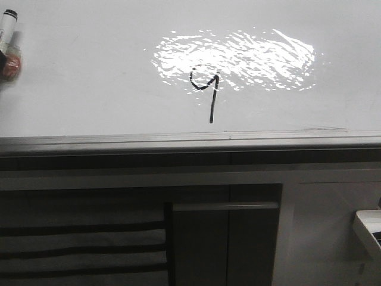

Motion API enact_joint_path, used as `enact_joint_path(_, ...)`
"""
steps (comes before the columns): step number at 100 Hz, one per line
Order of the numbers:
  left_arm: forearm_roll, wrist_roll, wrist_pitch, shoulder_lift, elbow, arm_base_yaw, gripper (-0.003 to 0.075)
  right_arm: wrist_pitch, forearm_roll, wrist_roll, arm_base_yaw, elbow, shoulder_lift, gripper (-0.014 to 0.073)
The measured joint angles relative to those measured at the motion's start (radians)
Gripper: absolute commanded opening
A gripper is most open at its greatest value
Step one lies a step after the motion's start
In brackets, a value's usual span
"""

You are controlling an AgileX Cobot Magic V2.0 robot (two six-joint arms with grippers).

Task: Write number 9 on whiteboard

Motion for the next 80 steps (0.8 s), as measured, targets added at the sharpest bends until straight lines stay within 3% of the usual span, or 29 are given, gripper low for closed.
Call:
enact_joint_path(23,0.028,0.008,0.103,-0.254,0.015,0.0,0.036,-0.005,0.0,0.024,0.0,0.017,-0.136,0.0331)
enact_joint_path(34,0.028,0.017,0.119,-0.375,0.078,0.0,0.0302,-0.025,0.0,0.024,0.0,0.073,-0.217,0.0314)
enact_joint_path(63,0.032,0.017,0.038,-0.582,0.27,0.0,0.0012,-0.123,-0.002,0.025,0.0,0.242,-0.348,-0.0074)
enact_joint_path(67,0.032,0.017,0.025,-0.587,0.285,0.0,-0.0022,-0.131,-0.007,0.027,0.0,0.252,-0.347,-0.0072)
enact_joint_path(80,0.012,0.017,0.018,-0.592,0.31,0.0,-0.002,-0.119,-0.018,0.026,0.0,0.271,-0.347,-0.0072)
